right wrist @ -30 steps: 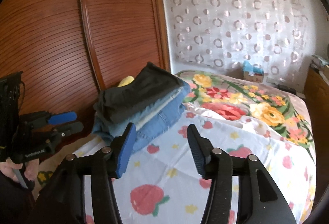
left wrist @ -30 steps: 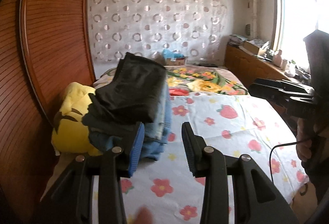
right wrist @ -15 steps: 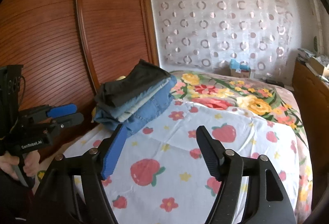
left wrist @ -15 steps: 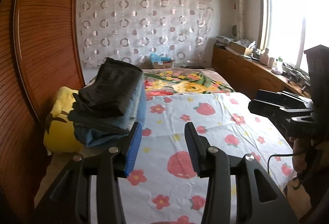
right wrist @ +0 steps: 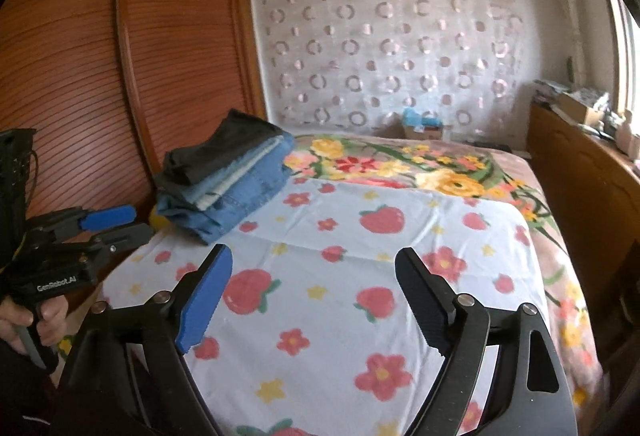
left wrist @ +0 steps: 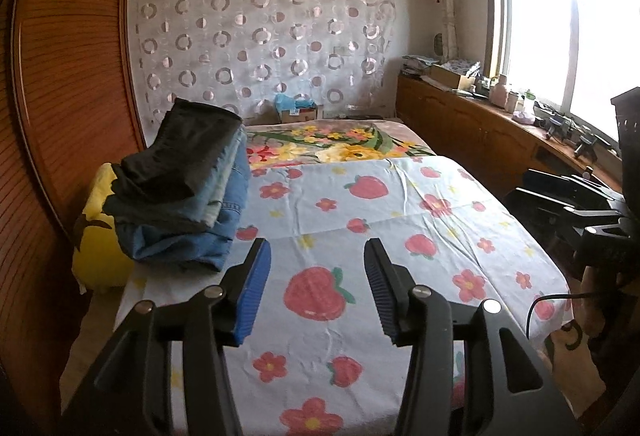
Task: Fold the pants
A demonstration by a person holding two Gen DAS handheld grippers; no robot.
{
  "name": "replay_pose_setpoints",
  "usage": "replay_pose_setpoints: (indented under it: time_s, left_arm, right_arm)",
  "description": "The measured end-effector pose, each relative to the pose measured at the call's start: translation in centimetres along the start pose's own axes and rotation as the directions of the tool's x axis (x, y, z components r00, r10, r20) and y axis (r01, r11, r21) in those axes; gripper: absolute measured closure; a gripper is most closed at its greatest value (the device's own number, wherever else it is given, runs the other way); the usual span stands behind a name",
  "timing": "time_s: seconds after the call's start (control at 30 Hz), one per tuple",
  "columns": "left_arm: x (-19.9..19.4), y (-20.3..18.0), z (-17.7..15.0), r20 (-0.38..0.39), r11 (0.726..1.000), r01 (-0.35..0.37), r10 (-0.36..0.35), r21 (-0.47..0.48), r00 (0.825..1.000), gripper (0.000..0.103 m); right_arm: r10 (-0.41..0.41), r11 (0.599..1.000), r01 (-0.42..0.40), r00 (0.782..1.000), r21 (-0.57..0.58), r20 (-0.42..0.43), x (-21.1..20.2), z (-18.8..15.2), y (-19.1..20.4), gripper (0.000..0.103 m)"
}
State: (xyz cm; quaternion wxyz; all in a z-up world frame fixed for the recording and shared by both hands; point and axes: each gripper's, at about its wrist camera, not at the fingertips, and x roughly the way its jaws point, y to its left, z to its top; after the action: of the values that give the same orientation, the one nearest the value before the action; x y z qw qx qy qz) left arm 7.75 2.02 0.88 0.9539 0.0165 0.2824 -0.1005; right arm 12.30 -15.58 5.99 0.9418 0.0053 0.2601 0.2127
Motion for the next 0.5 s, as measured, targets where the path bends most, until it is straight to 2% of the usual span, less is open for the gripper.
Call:
replay_pose_setpoints:
  time_s: [0.23,0.5]
  left_arm:
    - [0.1,-1.6,-0.5,-0.012,1.000,0.006,-0.006,0.012,1.000,0.054]
    - [-2.0,-2.3,0.6,0.039,1.000,0.005,-0.005,0.005,0.999,0.052]
  right_arm:
    - [-0.074,0.997,0.073,0.997,0.026,0.016,-2.3,-1.5,-1.2,0.016]
    - [-0.146,0.989,0.145,0.988,0.033,0.042,-5.0,-1.6,-1.4,0.016]
